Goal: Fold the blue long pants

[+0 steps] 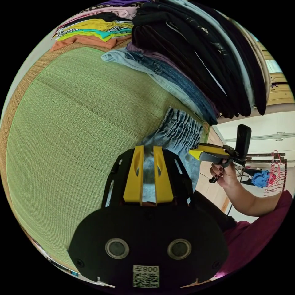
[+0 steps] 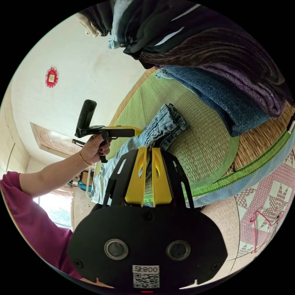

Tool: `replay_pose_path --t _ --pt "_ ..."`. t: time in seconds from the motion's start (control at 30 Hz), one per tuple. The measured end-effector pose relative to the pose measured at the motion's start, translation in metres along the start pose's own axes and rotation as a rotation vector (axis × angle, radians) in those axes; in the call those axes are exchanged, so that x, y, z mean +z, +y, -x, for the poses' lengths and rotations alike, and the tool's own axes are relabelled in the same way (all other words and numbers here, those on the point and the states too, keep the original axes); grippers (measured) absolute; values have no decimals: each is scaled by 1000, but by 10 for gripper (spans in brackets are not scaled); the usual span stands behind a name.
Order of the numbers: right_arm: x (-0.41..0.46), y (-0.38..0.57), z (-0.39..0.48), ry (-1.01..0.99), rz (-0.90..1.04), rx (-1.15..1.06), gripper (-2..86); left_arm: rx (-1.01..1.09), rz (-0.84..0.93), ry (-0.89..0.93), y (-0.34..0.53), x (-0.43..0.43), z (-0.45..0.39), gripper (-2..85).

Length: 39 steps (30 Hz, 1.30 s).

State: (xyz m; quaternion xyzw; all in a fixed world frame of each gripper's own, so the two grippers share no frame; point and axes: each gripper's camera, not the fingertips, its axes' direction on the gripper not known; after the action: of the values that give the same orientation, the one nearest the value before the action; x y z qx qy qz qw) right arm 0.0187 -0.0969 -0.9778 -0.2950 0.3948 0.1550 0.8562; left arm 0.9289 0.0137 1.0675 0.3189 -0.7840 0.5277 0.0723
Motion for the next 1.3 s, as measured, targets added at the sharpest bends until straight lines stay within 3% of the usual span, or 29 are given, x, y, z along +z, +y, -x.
replay_pose_path --t 0.3,0.57,0.83,1.1,1.3 --pt "-2 -6 -7 -36 -4 -19 21 10 -113 0 5 -18 -13 40" --pt "10 -13 -14 -74 0 19 19 -10 -15 -8 22 -1 6 13" --pt "7 -29 12 -121 -41 -17 19 -7 -156 11 65 -53 25 2" --pt "33 -42 7 -82 26 116 12 -60 -77 -21 104 -38 61 3" --pt "18 -44 35 -21 -59 124 1 -78 -194 -62 167 -82 85 1"
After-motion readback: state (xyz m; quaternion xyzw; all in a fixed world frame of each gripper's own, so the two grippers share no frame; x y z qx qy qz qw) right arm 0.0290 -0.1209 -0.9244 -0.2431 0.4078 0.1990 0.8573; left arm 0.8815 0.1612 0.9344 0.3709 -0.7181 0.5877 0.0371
